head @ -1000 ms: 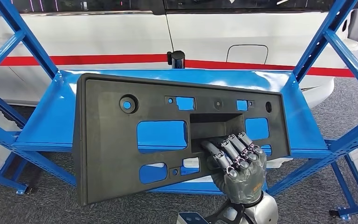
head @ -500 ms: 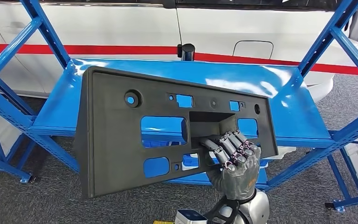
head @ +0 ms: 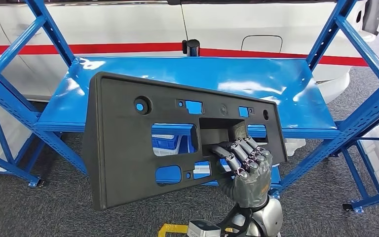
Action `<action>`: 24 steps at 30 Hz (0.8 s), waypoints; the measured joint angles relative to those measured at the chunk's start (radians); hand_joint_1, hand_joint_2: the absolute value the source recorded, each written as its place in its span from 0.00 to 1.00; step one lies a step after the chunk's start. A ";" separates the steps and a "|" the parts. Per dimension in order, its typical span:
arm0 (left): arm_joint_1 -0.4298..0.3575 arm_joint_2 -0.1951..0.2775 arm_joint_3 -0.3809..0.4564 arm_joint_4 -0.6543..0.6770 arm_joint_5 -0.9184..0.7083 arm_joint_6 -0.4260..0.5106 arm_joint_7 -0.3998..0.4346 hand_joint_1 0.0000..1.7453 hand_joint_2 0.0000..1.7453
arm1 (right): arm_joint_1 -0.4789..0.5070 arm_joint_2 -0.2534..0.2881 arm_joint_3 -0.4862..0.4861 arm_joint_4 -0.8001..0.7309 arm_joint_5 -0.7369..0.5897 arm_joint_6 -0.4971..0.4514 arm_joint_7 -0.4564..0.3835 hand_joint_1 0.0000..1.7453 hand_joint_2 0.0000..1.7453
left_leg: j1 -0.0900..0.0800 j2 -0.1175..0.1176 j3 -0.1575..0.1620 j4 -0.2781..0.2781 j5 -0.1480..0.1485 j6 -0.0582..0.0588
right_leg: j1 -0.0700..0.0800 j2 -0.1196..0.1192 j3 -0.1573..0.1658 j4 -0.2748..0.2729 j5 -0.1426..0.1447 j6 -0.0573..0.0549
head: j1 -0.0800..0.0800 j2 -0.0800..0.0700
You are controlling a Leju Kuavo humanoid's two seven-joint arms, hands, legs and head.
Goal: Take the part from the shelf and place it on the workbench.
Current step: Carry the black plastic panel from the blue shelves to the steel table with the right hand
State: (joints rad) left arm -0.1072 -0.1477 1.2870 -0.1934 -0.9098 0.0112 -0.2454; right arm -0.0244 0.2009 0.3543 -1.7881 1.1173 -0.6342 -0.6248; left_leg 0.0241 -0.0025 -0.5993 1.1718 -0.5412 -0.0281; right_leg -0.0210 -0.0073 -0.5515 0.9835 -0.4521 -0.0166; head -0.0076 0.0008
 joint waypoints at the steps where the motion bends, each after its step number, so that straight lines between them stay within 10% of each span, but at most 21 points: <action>1: 0.000 0.001 0.000 0.000 0.000 0.000 0.000 0.00 1.00 | 0.000 0.000 -0.002 0.001 0.000 0.000 -0.001 1.00 1.00 | 0.001 -0.001 0.052 -0.078 0.019 0.001 | 0.001 0.000 -0.005 0.004 0.003 0.004 | 0.000 0.000; 3: 0.000 0.002 0.000 0.000 -0.003 -0.002 0.000 0.00 1.00 | 0.000 0.000 -0.006 0.001 0.000 0.000 -0.003 1.00 1.00 | -0.001 -0.003 0.111 -0.175 0.034 0.008 | 0.005 0.000 -0.014 0.009 0.012 0.016 | 0.001 0.000; 7: 0.000 0.002 0.000 0.000 -0.010 -0.005 0.002 0.00 1.00 | 0.005 -0.001 -0.017 0.002 -0.004 0.000 -0.013 1.00 1.00 | -0.008 0.001 0.097 -0.195 0.054 0.046 | 0.006 0.000 -0.033 0.020 0.015 0.044 | 0.003 0.000; 11: -0.001 0.003 -0.001 0.000 -0.013 -0.009 0.002 0.00 1.00 | 0.017 -0.005 -0.038 0.002 -0.008 0.000 -0.022 1.00 1.00 | -0.012 0.008 0.051 -0.199 0.094 0.075 | 0.006 0.003 -0.117 0.235 -0.126 0.025 | 0.009 0.000; 13: 0.001 0.004 -0.001 0.000 -0.017 -0.010 0.003 0.00 1.00 | 0.027 -0.006 -0.048 0.001 -0.007 0.000 -0.023 1.00 1.00 | -0.016 0.009 0.025 -0.197 0.112 0.075 | 0.006 0.003 -0.119 0.301 -0.141 0.034 | 0.009 0.000; 15: 0.001 0.004 -0.001 0.000 -0.020 -0.011 0.005 0.00 1.00 | 0.036 -0.005 -0.060 -0.003 -0.006 0.000 -0.024 1.00 1.00 | -0.017 0.010 0.002 -0.192 0.129 0.071 | 0.007 0.003 -0.046 0.222 -0.101 0.049 | 0.009 0.000; 18: 0.001 0.003 -0.002 0.000 -0.024 -0.018 0.007 0.00 1.00 | 0.045 -0.001 -0.075 -0.023 0.003 0.000 -0.020 1.00 1.00 | -0.020 0.009 -0.021 -0.181 0.148 0.057 | 0.014 0.004 0.090 0.017 -0.085 0.042 | 0.009 0.000; 22: 0.003 0.005 -0.005 0.000 -0.033 -0.025 0.015 0.00 1.00 | 0.062 0.000 -0.093 -0.052 0.019 0.000 -0.001 1.00 1.00 | -0.018 0.007 -0.033 -0.170 0.154 0.034 | 0.011 0.006 0.086 -0.015 -0.074 0.016 | 0.009 0.000; 24: 0.005 0.007 -0.006 0.000 -0.035 -0.029 0.018 0.00 1.00 | 0.070 0.001 -0.101 -0.065 0.025 0.000 0.006 1.00 1.00 | -0.013 0.004 -0.057 -0.105 0.080 0.023 | 0.002 0.003 0.070 -0.016 -0.054 -0.003 | 0.003 0.000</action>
State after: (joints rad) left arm -0.1020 -0.1410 1.2805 -0.1934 -0.9452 -0.0178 -0.2271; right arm 0.0452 0.2020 0.2538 -1.8534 1.1419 -0.6343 -0.6191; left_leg 0.0113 0.0015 -0.6560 1.0667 -0.4617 -0.0051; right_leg -0.0189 -0.0043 -0.4815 0.9672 -0.5061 -0.0200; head -0.0045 0.0008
